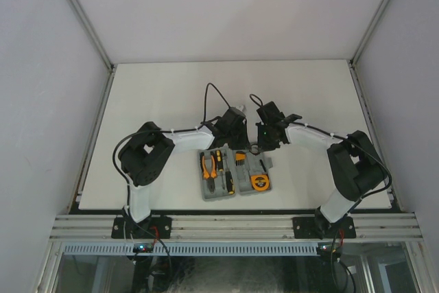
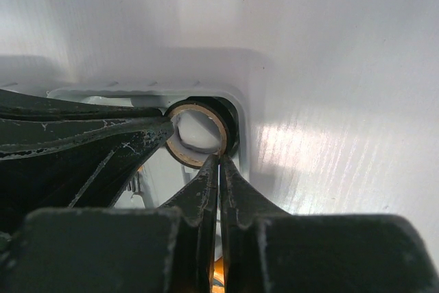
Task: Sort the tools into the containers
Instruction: Adjust the engineering item in the storage box.
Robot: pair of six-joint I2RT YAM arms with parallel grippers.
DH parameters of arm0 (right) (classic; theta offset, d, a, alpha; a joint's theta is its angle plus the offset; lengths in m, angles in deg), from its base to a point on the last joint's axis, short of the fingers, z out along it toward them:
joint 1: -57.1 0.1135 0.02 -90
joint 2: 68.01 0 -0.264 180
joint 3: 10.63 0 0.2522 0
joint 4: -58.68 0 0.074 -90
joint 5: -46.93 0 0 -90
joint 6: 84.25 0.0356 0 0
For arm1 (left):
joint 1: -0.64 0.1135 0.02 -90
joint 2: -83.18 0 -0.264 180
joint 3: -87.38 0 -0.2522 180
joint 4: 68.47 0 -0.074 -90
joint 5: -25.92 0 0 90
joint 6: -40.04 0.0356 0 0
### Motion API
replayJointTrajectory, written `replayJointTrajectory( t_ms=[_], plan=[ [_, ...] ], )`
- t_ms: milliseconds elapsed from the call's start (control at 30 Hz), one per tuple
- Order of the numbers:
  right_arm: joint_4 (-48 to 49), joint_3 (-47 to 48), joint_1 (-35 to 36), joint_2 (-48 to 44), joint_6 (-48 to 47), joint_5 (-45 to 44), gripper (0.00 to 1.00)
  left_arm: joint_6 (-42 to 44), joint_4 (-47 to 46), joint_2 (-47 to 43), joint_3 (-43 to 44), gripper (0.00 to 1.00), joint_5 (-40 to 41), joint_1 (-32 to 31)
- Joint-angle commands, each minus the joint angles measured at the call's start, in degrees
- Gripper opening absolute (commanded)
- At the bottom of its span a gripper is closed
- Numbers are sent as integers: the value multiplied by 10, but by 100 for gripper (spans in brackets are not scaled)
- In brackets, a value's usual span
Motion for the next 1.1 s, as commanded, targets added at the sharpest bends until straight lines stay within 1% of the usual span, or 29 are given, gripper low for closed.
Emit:
replayJointTrajectory(
  t_ms=[0, 100, 467, 700, 1067],
  plan=[
    [16, 15, -2, 2, -2, -3, 0, 0, -16, -2, 8, 7, 2, -1],
    [14, 16, -3, -4, -3, -4, 0, -1, -16, -1, 10, 7, 1, -1],
    [4, 22, -4, 37, -12, -13, 0, -2, -16, -2, 8, 6, 0, -1],
    [-30, 29, -2, 62, -23, -27, 0, 0, -17, -2, 8, 6, -2, -1],
    [-87, 75, 21, 154, -38, -47, 0, 2, -20, -3, 10, 6, -10, -1]
  ],
)
